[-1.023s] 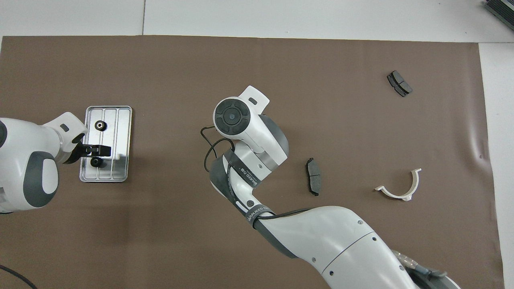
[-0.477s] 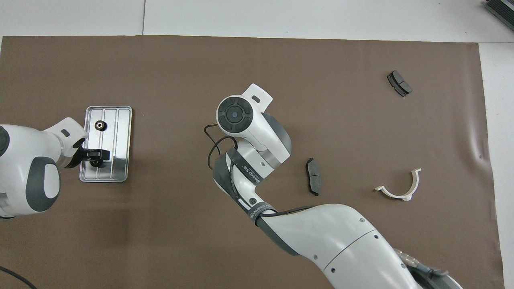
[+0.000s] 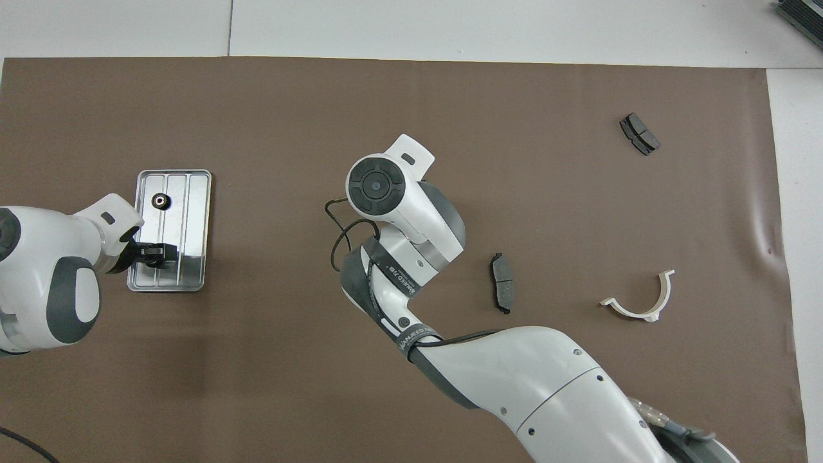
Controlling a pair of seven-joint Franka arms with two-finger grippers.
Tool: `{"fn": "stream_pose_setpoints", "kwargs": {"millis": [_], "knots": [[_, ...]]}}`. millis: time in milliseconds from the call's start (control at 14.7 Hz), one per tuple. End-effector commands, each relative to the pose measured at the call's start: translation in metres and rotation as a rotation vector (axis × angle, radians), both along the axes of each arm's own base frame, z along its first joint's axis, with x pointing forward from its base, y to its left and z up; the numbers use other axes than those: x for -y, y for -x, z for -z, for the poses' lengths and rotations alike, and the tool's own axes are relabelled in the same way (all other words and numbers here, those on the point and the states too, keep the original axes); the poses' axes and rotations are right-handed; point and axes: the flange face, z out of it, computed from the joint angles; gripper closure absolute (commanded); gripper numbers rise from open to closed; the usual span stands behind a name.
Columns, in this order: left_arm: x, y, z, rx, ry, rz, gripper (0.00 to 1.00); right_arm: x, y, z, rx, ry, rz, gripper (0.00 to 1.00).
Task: Place bearing gear from tray to pile
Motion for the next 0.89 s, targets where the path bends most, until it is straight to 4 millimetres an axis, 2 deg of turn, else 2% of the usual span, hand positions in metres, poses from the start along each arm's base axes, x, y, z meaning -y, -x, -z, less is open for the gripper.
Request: {"fn": "stream_pose_setpoints", "kwargs": {"millis": [0, 68, 205, 273, 341, 409, 477, 614, 682, 750, 818], "knots": [[-0.006, 0.004, -0.002, 0.017, 0.011, -0.005, 0.71, -0.001, 0.002, 0.006, 0.004, -0.007, -0.004, 0.61], [-0.006, 0.002, -0.005, 0.023, 0.01, -0.003, 0.83, 0.0, 0.005, 0.009, -0.004, -0.002, -0.006, 0.61], [-0.006, -0.005, -0.012, 0.04, 0.008, 0.0, 0.99, 0.0, 0.005, 0.01, -0.011, 0.004, -0.005, 0.61], [-0.003, -0.009, -0.018, 0.052, 0.008, 0.005, 1.0, 0.0, 0.005, 0.01, -0.011, 0.004, -0.006, 0.62], [0.0, -0.014, -0.028, 0.071, 0.006, 0.011, 1.0, 0.0, 0.005, 0.01, -0.011, 0.005, -0.008, 0.76], [0.002, -0.019, -0.037, 0.081, 0.007, 0.012, 1.0, 0.0, 0.006, 0.009, -0.012, 0.006, -0.007, 1.0], [0.009, -0.024, -0.046, 0.086, 0.008, 0.02, 1.0, 0.001, 0.006, 0.009, -0.015, 0.006, -0.004, 1.0], [0.044, -0.037, -0.061, 0.064, 0.012, 0.077, 1.0, 0.003, 0.004, 0.007, -0.014, 0.008, -0.001, 1.0], [0.056, -0.043, -0.068, 0.075, 0.013, 0.075, 1.0, 0.006, 0.001, 0.003, -0.019, 0.012, 0.006, 1.0], [0.069, -0.049, -0.075, 0.097, 0.01, 0.078, 1.0, 0.01, -0.001, -0.003, -0.024, 0.019, 0.003, 1.0], [0.086, -0.053, -0.075, 0.102, 0.011, 0.105, 1.0, 0.022, -0.008, -0.017, -0.021, 0.018, 0.007, 1.0]]}}
